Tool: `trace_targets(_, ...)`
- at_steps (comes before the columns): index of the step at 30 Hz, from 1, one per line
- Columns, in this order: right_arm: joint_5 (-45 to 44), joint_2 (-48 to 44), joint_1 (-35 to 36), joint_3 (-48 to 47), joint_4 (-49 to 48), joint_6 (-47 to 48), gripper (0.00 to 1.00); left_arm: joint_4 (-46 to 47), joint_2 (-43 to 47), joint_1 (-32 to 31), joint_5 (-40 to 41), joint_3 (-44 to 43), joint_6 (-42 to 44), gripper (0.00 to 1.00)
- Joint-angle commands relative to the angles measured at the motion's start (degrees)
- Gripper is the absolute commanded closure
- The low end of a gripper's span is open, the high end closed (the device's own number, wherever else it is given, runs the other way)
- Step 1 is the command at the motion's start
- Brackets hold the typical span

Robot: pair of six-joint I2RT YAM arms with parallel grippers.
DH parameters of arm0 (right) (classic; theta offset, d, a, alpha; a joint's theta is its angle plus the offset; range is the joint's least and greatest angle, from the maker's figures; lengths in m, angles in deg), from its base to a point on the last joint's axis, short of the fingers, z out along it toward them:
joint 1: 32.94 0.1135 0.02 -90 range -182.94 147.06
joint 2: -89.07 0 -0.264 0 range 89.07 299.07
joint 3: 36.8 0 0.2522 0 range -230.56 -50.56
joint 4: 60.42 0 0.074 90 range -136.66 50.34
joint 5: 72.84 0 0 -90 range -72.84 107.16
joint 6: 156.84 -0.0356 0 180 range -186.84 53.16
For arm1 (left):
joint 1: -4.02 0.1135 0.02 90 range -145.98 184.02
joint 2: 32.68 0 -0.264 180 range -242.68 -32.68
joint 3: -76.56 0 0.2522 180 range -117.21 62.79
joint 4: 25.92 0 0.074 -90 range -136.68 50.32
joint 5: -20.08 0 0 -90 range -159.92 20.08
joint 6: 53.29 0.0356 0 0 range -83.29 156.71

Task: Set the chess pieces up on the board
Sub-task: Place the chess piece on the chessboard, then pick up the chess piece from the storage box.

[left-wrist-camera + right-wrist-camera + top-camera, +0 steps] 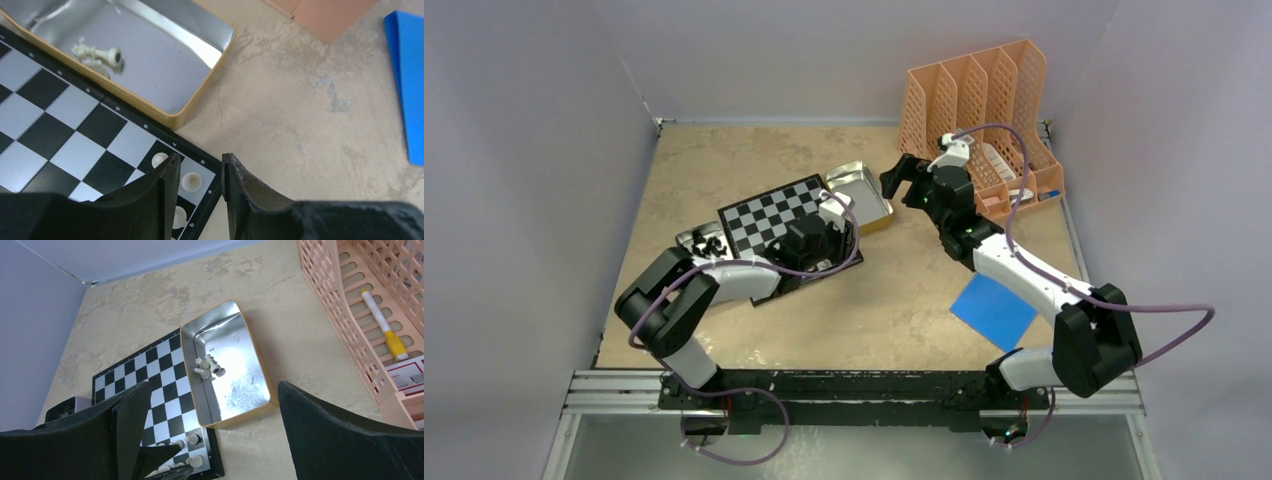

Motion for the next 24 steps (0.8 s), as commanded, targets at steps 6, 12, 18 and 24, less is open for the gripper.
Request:
trace_targets(6,3.58,-4.40,-0.14,0.64,-3.45,4.89,0.01,-7.74,11.38,-0.10,1.06,-5.96,-3.95,0.56)
trace_targets(12,5.13,-5.74,-0.14,1.31,-2.72,6.06,0.01,-20.08,17.46,0.16,2.47,-9.48,-8.43,0.43)
trace_targets(18,6.30,-5.71,-0.14,1.56,-4.42,8.07,0.04,-36.33,25.22,1.56,4.21,-11.83,-12.75,0.36)
trace_targets(24,10.90,-1.32,-0.02,-0.41,-4.31,8.75,0.26,-48.48,35.70,9.22,-7.07,-8.32,-16.23,0.34)
